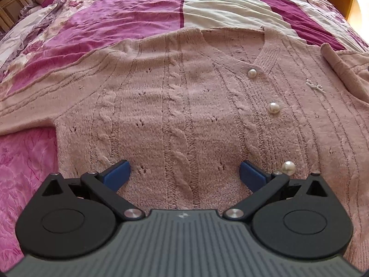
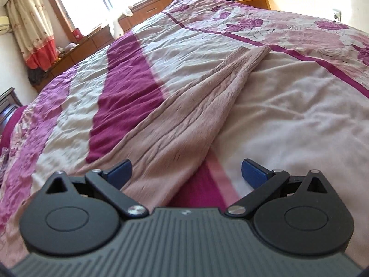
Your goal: Fold small clothes
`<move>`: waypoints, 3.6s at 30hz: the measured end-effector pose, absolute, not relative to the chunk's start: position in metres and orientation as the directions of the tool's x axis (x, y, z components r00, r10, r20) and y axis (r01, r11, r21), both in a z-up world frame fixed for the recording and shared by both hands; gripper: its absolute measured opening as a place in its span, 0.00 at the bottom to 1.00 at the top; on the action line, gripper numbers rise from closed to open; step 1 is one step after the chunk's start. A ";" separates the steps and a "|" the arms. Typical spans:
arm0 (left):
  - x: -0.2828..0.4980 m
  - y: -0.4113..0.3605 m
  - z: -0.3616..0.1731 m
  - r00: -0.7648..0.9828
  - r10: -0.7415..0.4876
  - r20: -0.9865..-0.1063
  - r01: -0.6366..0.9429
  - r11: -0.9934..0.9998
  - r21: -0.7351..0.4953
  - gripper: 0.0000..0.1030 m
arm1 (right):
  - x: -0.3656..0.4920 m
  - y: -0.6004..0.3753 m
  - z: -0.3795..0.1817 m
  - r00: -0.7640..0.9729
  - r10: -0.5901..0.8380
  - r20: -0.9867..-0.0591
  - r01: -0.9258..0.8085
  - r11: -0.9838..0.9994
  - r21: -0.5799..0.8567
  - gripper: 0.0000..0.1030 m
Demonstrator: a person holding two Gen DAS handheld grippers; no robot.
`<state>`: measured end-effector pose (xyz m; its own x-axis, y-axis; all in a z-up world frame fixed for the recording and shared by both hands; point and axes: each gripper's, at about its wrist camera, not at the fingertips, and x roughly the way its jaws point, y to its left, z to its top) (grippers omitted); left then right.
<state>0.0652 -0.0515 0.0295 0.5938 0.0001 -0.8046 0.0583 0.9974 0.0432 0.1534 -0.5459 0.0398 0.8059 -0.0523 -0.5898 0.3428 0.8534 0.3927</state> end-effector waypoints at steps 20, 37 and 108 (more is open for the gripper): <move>0.056 -0.054 0.032 0.594 0.013 -0.804 0.067 0.996 0.065 1.00 | 0.201 -0.564 0.040 0.860 -0.143 -0.490 0.391 0.802 0.452 0.10; 0.032 -0.052 0.045 0.632 -0.028 -0.774 0.100 0.994 0.045 1.00 | 0.090 -0.569 0.103 0.887 -0.313 -0.340 0.431 0.824 0.366 0.09; 0.014 0.029 0.094 0.754 0.066 -0.653 -0.002 0.995 0.099 1.00 | 0.050 -0.266 0.074 0.801 0.286 -0.527 -0.118 0.937 0.330 0.57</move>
